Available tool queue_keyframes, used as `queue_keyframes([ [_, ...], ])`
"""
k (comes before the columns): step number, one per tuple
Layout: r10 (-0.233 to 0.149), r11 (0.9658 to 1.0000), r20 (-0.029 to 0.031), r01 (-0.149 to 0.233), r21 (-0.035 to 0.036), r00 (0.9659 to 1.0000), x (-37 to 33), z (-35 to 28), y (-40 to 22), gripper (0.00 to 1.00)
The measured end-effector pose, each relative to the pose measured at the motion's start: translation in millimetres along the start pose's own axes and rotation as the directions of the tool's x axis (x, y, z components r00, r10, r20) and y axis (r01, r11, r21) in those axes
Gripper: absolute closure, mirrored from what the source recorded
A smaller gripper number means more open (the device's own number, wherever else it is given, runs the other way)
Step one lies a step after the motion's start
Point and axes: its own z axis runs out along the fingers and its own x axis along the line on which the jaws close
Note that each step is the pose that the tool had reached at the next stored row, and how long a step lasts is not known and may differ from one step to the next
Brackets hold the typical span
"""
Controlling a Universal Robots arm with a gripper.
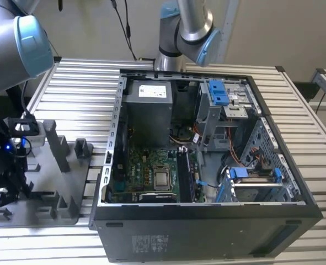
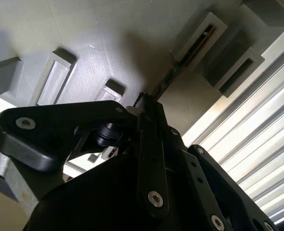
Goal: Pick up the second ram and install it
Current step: 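Pick up the second ram and move it above second insertion slot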
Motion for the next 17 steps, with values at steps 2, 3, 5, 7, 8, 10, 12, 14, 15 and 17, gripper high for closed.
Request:
queue_keyframes([
  [2,0.000,1.0000,0.0000,0.000,0.0000,1.0000,0.0,0.0,0.1,0.83],
  [3,0.000,1.0000,0.0000,0.000,0.0000,1.0000,0.0,0.0,0.1,0.83],
  [5,0.000,1.0000,-0.0001,0.000,-0.0001,1.0000,0.0,0.0,0.2,0.85],
  [7,0.000,1.0000,0.0000,0.000,0.0000,1.0000,0.0,0.0,0.2,0.85],
  [8,0.000,1.0000,0.0000,0.000,0.0000,1.0000,0.0,0.0,0.2,0.86],
  [10,0.000,1.0000,0.0000,0.000,0.0000,1.0000,0.0,0.0,0.3,0.86],
  [12,0.000,1.0000,0.0000,0.000,0.0000,1.0000,0.0,0.0,0.4,0.86],
  [14,0.000,1.0000,0.0000,0.000,0.0000,1.0000,0.0,0.0,0.4,0.86],
  [15,0.000,1.0000,0.0000,0.000,0.0000,1.0000,0.0,0.1,0.5,0.86],
  [17,0.000,1.0000,0.0000,0.000,0.0000,1.0000,0.0,0.1,0.5,0.86],
])
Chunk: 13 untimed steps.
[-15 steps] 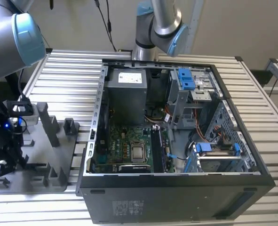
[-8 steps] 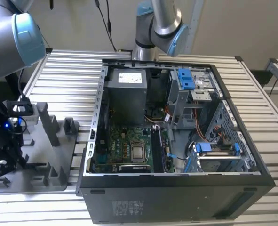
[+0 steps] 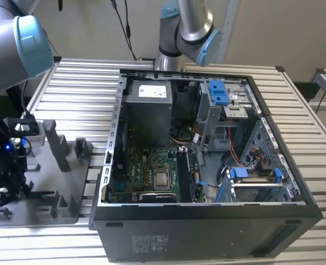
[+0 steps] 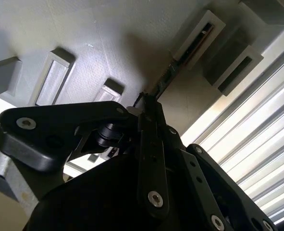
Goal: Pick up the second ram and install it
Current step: 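Pick up the second ram and move it above second insertion slot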
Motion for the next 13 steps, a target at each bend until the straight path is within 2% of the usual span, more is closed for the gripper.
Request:
queue_keyframes([
  [7,0.000,1.0000,0.0000,0.000,-0.0001,1.0000,-0.1,-1.9,0.2,0.86],
  [13,0.000,1.0000,0.0000,0.000,-0.0001,1.0000,-0.8,-11.7,0.4,0.86],
])
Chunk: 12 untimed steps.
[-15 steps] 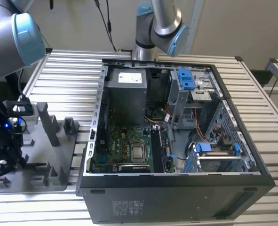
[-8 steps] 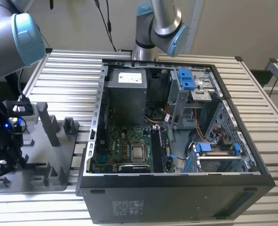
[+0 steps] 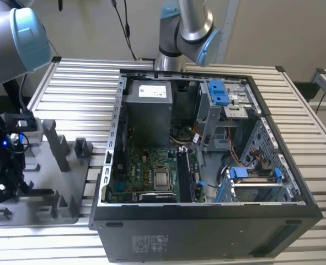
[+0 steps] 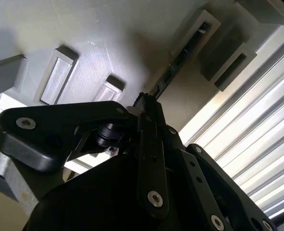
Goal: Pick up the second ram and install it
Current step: 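Pick up the second ram and move it above second insertion slot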
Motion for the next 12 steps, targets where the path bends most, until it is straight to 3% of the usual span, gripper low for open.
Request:
queue_keyframes([
  [12,0.000,1.0000,0.0001,0.000,0.0001,1.0000,-1.9,-29.2,0.8,0.86],
])
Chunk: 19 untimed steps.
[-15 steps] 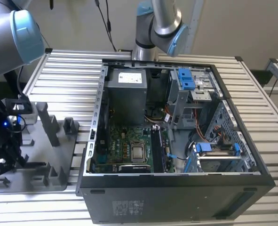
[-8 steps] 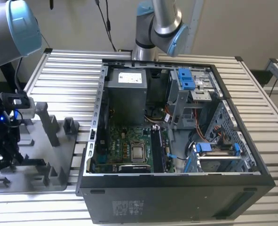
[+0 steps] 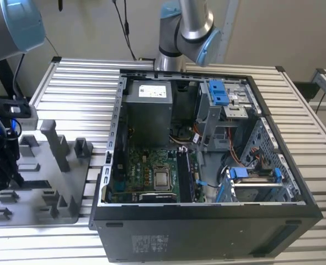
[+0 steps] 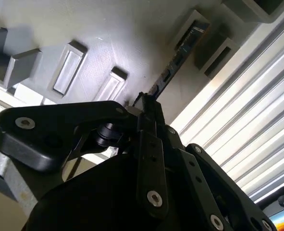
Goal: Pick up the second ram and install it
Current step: 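Pick up the second ram and move it above second insertion slot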
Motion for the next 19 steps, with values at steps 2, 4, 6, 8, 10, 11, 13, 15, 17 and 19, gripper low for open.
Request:
queue_keyframes([
  [2,0.000,1.0000,0.0000,0.000,0.0000,1.0000,-0.3,-4.6,0.2,0.86],
  [4,0.000,1.0000,0.0000,0.000,0.0000,1.0000,-0.6,-8.8,0.3,0.86],
  [6,0.000,1.0000,-0.0002,0.000,-0.0005,1.0000,-0.8,-12.6,0.4,0.86],
  [8,0.000,1.0000,-0.0003,0.000,-0.0006,1.0000,-1.1,-16.5,0.5,0.86],
  [10,0.000,1.0000,-0.0003,0.000,-0.0006,1.0000,-1.3,-20.9,0.5,0.86],
  [11,0.000,1.0000,-0.0003,0.000,-0.0007,1.0000,-1.5,-23.0,0.6,0.86],
  [13,0.000,1.0000,-0.0004,0.000,-0.0007,1.0000,-1.7,-27.2,0.7,0.86],
  [15,0.001,1.0000,-0.0003,-0.001,-0.0007,1.0000,-1.9,-30.0,0.8,0.86],
  [17,0.001,1.0000,-0.0003,-0.001,-0.0006,1.0000,-2.2,-33.4,0.9,0.86],
  [19,0.002,1.0000,-0.0003,-0.002,-0.0005,1.0000,-2.4,-37.8,1.0,0.86],
])
